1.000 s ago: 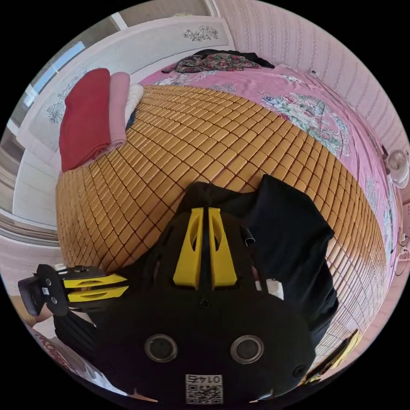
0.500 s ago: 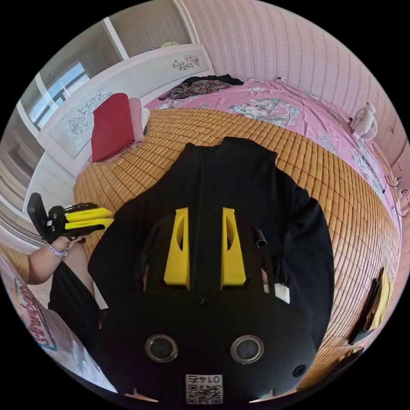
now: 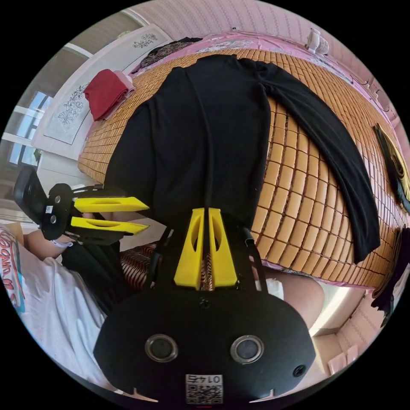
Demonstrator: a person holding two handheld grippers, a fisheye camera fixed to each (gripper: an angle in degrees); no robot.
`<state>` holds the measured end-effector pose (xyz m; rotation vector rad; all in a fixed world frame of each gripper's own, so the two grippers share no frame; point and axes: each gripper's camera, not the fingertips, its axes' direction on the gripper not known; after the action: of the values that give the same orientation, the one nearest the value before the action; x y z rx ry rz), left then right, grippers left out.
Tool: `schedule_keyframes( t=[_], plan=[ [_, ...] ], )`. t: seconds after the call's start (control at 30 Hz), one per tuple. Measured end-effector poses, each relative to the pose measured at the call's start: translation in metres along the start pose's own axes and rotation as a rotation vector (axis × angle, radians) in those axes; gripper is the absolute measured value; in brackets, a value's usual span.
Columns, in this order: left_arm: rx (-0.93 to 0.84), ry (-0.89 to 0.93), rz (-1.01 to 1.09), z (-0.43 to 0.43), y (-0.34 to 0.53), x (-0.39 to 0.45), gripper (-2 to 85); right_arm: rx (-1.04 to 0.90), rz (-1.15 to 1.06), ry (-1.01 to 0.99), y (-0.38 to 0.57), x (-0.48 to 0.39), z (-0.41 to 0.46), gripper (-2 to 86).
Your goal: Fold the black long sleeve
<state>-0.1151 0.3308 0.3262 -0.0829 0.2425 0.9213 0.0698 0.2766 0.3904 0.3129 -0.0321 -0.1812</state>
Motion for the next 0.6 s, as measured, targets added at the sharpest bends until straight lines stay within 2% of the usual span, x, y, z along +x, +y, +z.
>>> schedule_keyframes(
  t=[0.1, 0.33, 0.4, 0.6],
  plan=[
    [0.003, -0.016, 0.009, 0.002, -0.006, 0.005, 7.2, 0.025, 0.003, 0.032, 0.008, 0.009, -0.01, 1.1],
    [-0.186, -0.05, 0.03, 0.046, -0.019, 0.008, 6.2, 0.017, 0.038, 0.028, 0.023, 0.029, 0.005, 1.0],
    [-0.181, -0.049, 0.044, 0.047, -0.02, 0.009, 5.8, 0.039, 0.04, 0.01, 0.03, 0.034, 0.004, 1.4],
    [-0.196, 0.08, 0.008, 0.034, -0.022, 0.001, 7.8, 0.114, 0.075, -0.024, 0.044, 0.047, -0.009, 5.2]
  ],
)
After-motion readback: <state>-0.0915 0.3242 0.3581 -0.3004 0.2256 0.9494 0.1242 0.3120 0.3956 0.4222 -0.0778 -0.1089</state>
